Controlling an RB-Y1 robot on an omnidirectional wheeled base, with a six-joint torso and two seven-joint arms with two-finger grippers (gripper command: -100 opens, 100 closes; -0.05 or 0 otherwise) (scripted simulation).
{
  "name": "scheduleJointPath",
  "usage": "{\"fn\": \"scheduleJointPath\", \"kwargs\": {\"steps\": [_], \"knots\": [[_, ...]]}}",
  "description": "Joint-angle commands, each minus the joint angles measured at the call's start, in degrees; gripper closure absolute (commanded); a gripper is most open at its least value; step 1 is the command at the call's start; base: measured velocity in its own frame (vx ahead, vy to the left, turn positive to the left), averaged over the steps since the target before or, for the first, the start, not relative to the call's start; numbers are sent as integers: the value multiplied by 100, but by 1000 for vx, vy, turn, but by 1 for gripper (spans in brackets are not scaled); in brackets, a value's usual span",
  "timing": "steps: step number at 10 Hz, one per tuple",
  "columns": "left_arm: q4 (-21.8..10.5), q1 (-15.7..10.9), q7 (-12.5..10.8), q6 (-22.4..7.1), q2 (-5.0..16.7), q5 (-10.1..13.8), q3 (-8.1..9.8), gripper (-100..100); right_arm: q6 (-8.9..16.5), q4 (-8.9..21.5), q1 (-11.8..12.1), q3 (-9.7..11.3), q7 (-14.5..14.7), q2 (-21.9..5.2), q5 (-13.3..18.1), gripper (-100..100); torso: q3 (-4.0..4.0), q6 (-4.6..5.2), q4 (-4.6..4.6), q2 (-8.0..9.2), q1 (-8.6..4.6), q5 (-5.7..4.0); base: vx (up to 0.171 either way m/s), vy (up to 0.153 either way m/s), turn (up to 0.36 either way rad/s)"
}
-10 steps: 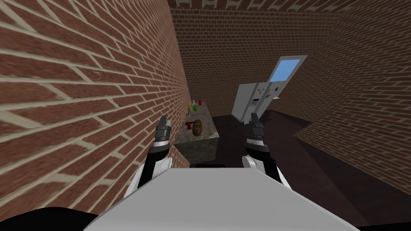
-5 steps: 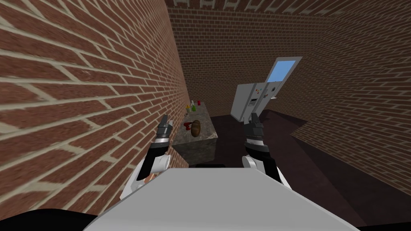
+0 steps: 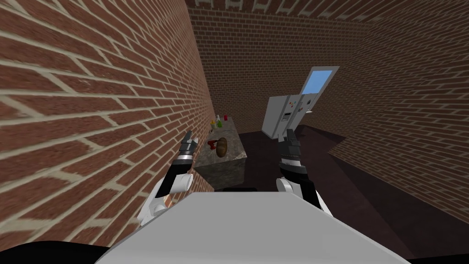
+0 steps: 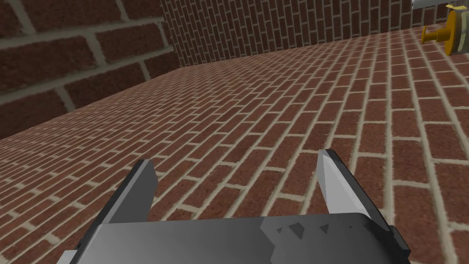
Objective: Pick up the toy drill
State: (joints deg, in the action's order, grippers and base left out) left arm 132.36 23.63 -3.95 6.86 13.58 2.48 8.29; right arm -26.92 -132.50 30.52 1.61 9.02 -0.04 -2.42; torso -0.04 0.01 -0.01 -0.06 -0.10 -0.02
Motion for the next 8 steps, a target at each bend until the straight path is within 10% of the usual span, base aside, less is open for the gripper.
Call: {"fn": "scheduleJointPath", "kwargs": {"steps": [1,8], "knots": [[-16,-72,-127,-234,75,89,55,-100,0,0,0,0,0,0,0,0,0,0,0,0,0,0,12,-20,-12],[-325,-579,-954,-1327,546,728,324,-100,0,0,0,0,0,0,0,0,0,-1,0,0,3,0,11,-22,-43]]}}
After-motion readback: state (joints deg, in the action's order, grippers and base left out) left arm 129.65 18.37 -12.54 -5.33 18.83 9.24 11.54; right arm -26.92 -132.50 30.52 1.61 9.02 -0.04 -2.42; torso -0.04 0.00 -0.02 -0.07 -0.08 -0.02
